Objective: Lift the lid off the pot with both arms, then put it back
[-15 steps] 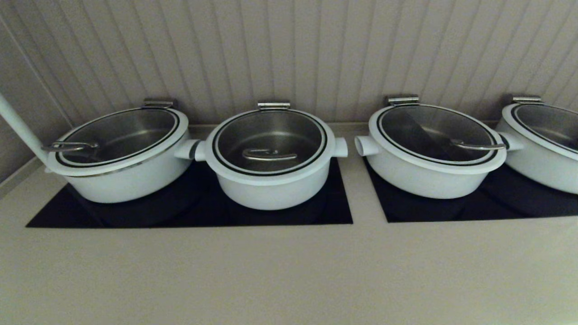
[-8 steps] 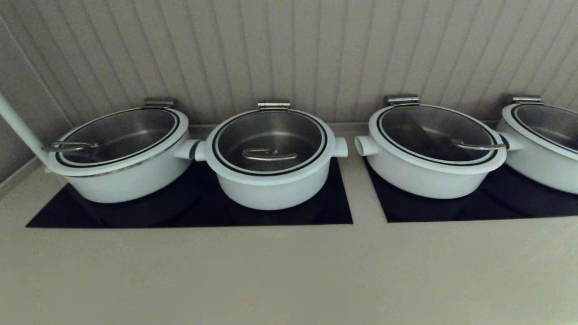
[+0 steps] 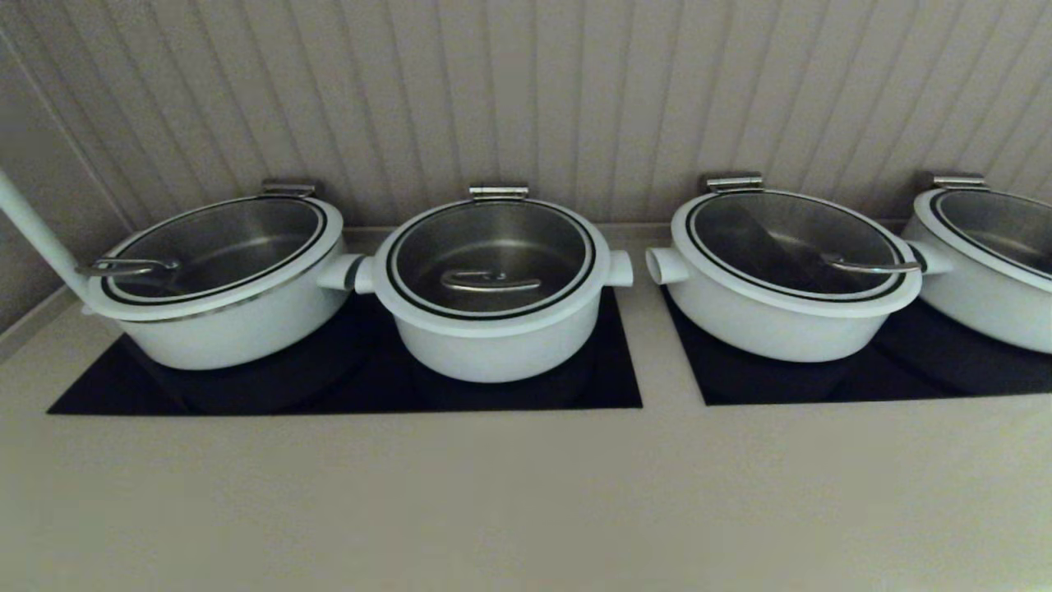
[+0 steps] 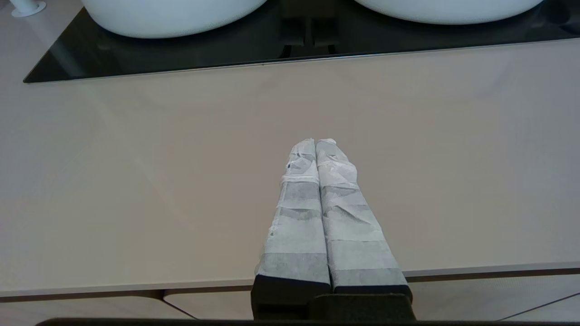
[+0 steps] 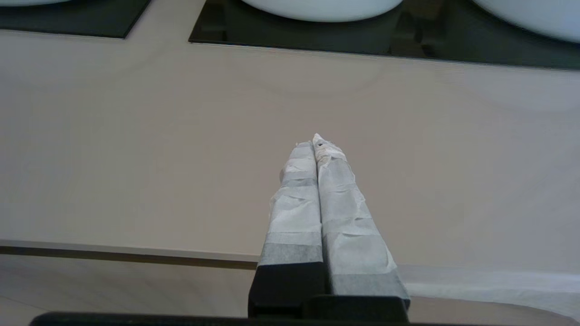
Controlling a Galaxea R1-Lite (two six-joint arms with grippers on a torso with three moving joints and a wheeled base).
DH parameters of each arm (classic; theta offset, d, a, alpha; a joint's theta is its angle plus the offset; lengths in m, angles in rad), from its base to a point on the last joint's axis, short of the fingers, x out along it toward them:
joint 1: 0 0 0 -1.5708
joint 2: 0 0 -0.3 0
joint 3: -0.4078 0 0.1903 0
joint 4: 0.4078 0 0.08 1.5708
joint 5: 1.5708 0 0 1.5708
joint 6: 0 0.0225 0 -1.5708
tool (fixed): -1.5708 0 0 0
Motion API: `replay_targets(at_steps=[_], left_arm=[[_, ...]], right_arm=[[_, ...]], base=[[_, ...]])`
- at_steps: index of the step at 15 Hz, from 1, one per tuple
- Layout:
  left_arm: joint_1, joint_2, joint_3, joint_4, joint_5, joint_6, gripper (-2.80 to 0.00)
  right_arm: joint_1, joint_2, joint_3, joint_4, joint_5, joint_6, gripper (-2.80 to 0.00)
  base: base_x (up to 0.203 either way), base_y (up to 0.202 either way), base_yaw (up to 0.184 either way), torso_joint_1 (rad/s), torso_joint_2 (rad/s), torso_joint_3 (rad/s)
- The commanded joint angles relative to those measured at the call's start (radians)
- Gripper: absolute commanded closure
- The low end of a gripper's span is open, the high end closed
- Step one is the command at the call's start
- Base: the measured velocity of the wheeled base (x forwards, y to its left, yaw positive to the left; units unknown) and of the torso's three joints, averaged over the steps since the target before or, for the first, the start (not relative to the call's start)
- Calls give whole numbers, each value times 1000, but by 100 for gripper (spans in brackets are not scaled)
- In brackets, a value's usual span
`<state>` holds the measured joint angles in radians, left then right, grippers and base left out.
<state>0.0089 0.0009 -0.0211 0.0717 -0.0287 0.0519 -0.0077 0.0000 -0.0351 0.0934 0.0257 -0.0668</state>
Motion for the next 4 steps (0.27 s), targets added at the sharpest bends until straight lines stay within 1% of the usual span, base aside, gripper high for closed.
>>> replay_targets(at_steps=[1,4], left_arm=[[0,-1,0,0,0,0,0],[0,-1,0,0,0,0,0]], right_arm=[[0,1,-1,-1,3,6,0],[0,1,0,-3,0,18,0]], base=[[0,0,0,0,0,0],[0,0,0,0,0,0]])
